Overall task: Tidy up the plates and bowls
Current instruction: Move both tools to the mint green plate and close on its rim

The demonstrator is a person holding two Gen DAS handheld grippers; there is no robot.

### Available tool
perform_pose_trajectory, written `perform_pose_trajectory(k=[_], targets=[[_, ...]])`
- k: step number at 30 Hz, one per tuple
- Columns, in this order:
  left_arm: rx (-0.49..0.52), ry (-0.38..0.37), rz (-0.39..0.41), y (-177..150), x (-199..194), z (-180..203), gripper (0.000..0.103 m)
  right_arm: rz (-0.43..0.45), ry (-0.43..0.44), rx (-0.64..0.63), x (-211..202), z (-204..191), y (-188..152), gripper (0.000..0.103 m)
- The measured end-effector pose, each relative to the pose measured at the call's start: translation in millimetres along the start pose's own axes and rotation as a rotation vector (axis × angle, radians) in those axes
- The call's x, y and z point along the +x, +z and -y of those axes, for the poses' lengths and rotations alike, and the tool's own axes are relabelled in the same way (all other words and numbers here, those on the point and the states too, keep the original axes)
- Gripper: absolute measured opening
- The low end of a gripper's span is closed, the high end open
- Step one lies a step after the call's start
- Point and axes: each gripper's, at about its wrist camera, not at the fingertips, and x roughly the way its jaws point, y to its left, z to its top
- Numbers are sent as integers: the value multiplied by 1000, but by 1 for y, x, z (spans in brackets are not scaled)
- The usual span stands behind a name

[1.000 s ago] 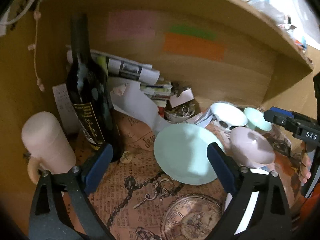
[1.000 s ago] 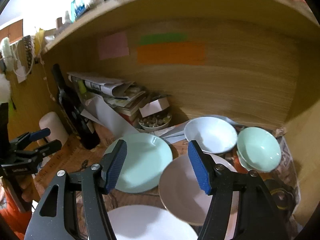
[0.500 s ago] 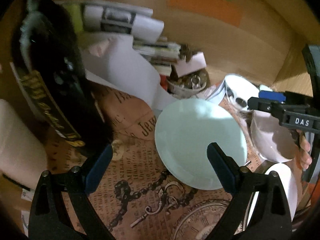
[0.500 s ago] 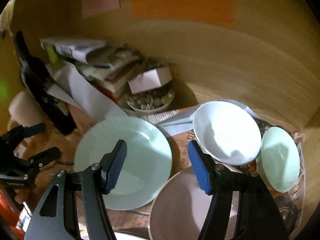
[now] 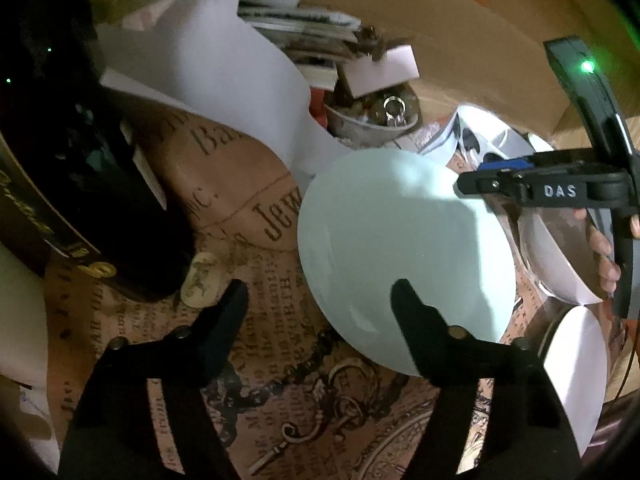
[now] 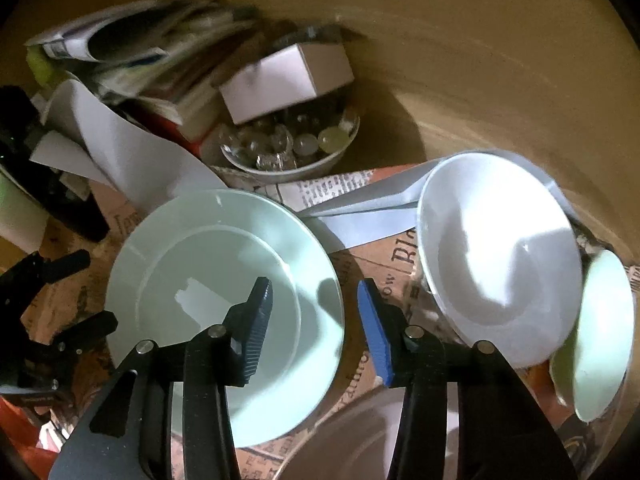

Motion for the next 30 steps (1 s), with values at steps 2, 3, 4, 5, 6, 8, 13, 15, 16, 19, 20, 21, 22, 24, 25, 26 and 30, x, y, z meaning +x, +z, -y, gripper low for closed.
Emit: perform_pose_trajectory(k=[2, 3, 4, 5, 6, 8, 13, 15, 16, 19, 20, 21, 22, 24, 25, 26, 30], targets=[[1, -7, -17, -1, 5, 0, 60, -27, 3, 4, 7, 2, 2, 37], [1, -17, -27, -1, 7, 0, 57, -38, -2, 6, 10, 3, 2, 36], [0, -25, -36, -3, 8, 0, 53, -44, -6, 5, 13, 4, 3, 36], [-1, -35, -45, -4, 10, 0, 49, -52, -10, 3, 16, 4, 4, 36], [-2, -45, -56, -4, 12, 0, 47, -60, -11, 2, 19, 4, 5, 34], [-5, -54, -65, -6, 15, 0, 43, -83, -3, 3, 25, 5, 5, 32], [-4, -104, -80, -7, 19, 4, 34, -106, 11, -4, 33, 4, 6, 27], [3, -113, -84, -7, 21, 8, 33, -108, 16, -5, 34, 3, 5, 27], [7, -116, -85, -7, 22, 10, 32, -109, 19, -6, 33, 3, 4, 27], [18, -136, -94, -7, 25, 16, 31, -111, 21, -10, 33, 0, 4, 27], [20, -132, -92, -7, 25, 17, 31, -112, 21, -11, 34, 0, 5, 27], [20, -132, -92, -7, 26, 17, 31, -111, 24, -10, 34, -1, 5, 27], [17, -133, -93, -7, 26, 17, 31, -111, 25, -10, 35, 0, 4, 27], [12, -131, -93, -6, 26, 17, 30, -109, 21, -16, 35, 1, 6, 27], [13, -126, -90, -8, 22, 15, 30, -107, 19, -19, 35, 1, 4, 27], [14, -116, -85, -8, 22, 15, 30, -103, 16, -23, 35, 0, 3, 27], [4, -96, -73, -9, 20, 12, 30, -64, -18, -58, 28, -13, -6, 26]])
